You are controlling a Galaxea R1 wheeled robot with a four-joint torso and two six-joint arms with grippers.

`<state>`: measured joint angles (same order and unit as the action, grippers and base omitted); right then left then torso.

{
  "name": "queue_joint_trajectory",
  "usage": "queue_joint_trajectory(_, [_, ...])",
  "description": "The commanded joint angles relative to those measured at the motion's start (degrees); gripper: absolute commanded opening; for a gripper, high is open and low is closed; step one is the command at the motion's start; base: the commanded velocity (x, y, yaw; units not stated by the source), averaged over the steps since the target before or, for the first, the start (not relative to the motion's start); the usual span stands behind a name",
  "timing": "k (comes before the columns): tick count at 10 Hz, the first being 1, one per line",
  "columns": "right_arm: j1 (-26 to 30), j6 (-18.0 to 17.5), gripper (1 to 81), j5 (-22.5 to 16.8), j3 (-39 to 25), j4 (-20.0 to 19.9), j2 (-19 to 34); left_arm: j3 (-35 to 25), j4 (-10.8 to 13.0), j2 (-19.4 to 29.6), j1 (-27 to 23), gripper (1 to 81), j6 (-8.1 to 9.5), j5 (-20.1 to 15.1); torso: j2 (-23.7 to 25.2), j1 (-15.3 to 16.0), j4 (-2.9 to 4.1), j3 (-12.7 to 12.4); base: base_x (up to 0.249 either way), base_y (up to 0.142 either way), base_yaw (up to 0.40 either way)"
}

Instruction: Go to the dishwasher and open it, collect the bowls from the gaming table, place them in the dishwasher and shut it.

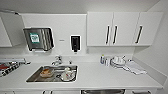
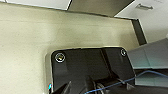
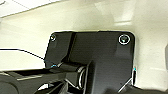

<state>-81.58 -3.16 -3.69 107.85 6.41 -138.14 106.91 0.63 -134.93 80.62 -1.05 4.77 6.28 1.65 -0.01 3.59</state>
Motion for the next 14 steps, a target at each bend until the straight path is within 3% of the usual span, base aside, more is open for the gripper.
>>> queue_joint_trajectory(1, [6.8,-2.8,81.1,-2.8,-14.6,-1.2,14.7,-19.4,0.3,19.2,-2.7,81.1,-0.09,4.8,5.5,3.6,0.00,2.3,0.000,0.000,0.000])
queue_joint_trajectory(2, [7.5,-2.8,81.1,-2.8,-16.4,-1.2,16.5,-24.6,0.4,23.9,-2.7,81.1,-0.27,7.0,7.4,4.7,0.00,3.1,0.000,0.000,0.000])
queue_joint_trajectory(3, [8.1,-2.8,81.1,-2.8,-17.9,-1.2,18.1,-29.4,0.9,28.1,-2.6,81.1,-0.36,8.1,9.6,6.1,0.00,5.9,0.000,0.000,0.000])
queue_joint_trajectory(5, [9.5,-3.0,81.1,-2.8,-20.5,-1.3,20.2,-35.5,2.6,34.0,-2.7,81.1,-0.36,10.2,13.1,8.2,0.00,8.9,0.000,0.000,0.000])
queue_joint_trajectory(6, [10.2,-3.4,81.1,-2.8,-21.9,-1.2,21.6,-38.3,3.5,37.3,-2.7,81.1,-0.36,11.4,15.0,9.4,0.00,7.0,0.000,0.000,0.000])
queue_joint_trajectory(9, [12.6,-3.4,81.1,-2.9,-23.4,-1.1,21.8,-43.7,9.3,43.9,-3.0,81.1,-0.09,18.7,19.8,12.5,0.00,8.6,0.000,0.000,0.000])
queue_joint_trajectory(10, [13.1,-3.4,81.1,-2.9,-23.5,-1.0,21.5,-44.2,10.2,44.8,-4.1,81.1,0.26,21.8,21.5,13.5,0.00,8.8,0.000,0.000,0.000])
queue_joint_trajectory(12, [14.3,-3.3,81.1,-4.6,-23.7,-0.9,21.3,-44.3,8.7,44.6,-10.4,81.1,1.57,19.8,25.7,16.1,0.00,8.9,0.000,0.000,0.000])
queue_joint_trajectory(13, [15.0,-3.4,81.1,-5.7,-23.8,-1.1,21.3,-44.8,8.0,44.5,-14.4,81.1,2.36,14.7,27.8,17.5,0.00,8.9,0.000,0.000,0.000])
queue_joint_trajectory(14, [15.5,-3.4,81.1,-5.9,-24.2,-1.1,21.6,-45.5,8.0,44.6,-16.3,81.1,2.80,13.3,29.9,18.8,0.00,8.9,0.000,0.000,0.000])
